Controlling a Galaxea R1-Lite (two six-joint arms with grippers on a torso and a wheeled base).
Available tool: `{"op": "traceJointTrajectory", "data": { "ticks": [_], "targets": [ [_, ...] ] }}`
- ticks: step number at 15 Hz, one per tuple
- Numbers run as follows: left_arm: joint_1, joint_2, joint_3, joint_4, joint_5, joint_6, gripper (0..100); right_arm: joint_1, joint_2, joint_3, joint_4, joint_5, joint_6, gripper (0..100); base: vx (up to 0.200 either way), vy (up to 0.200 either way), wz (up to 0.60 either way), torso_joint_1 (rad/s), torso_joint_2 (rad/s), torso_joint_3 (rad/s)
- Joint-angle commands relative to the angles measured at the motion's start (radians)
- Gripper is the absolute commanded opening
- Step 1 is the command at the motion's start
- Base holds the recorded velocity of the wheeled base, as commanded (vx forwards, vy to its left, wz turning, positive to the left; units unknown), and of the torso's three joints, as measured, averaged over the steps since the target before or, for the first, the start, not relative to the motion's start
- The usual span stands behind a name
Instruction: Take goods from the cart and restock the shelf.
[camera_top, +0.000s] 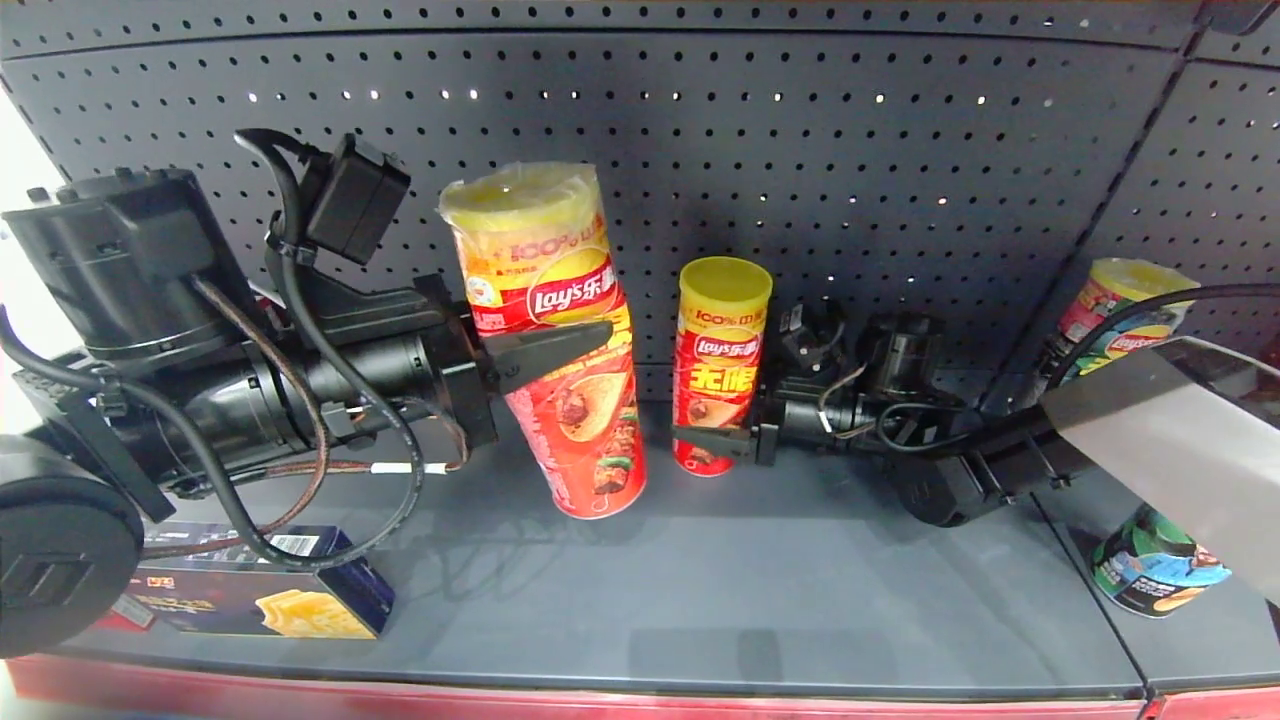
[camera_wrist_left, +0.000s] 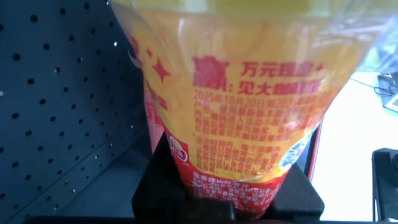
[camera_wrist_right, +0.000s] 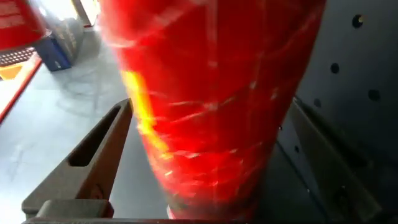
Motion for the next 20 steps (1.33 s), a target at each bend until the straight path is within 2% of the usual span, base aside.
{"op": "traceJointTrajectory", "data": {
  "ticks": [1, 2, 6, 8, 11, 14, 17, 20],
  "targets": [
    [0.025, -0.019, 0.014, 0.000, 0.000, 0.000, 0, 0.002, 0.031, -0.019, -0.013, -0.002, -0.001, 100, 0.000, 0.000, 0.00, 0.000, 0.00, 0.000],
    [0.033, -0.027, 0.020, 0.000, -0.002, 0.000, 0, 0.010, 0.028, -0.018, -0.013, -0.005, -0.001, 0, 0.000, 0.000, 0.00, 0.000, 0.00, 0.000],
    [0.034, -0.059, 0.054, 0.000, -0.002, 0.000, 0, 0.017, -0.001, -0.002, -0.017, -0.031, -0.002, 0, 0.000, 0.000, 0.00, 0.000, 0.00, 0.000],
    [0.037, -0.071, 0.072, -0.017, -0.002, 0.000, 0, 0.024, -0.038, 0.022, -0.033, -0.085, -0.001, 0, 0.000, 0.000, 0.00, 0.000, 0.00, 0.000],
    [0.060, -0.076, 0.081, -0.028, -0.003, 0.000, 0, 0.037, -0.116, 0.102, -0.043, -0.102, -0.001, 0, 0.000, 0.000, 0.00, 0.000, 0.00, 0.000],
    [0.074, -0.076, 0.080, -0.028, -0.003, 0.000, 0, 0.074, -0.258, 0.312, -0.092, -0.159, 0.004, 0, 0.000, 0.000, 0.00, 0.000, 0.00, 0.000],
    [0.074, -0.076, 0.080, -0.028, -0.003, 0.000, 0, 0.126, -0.377, 0.449, -0.106, -0.170, 0.002, 0, 0.000, 0.000, 0.00, 0.000, 0.00, 0.000],
    [0.074, -0.076, 0.078, -0.028, -0.003, 0.000, 0, 0.212, -0.475, 0.544, -0.106, -0.262, 0.002, 0, 0.000, 0.000, 0.00, 0.000, 0.00, 0.000]
  ]
}}
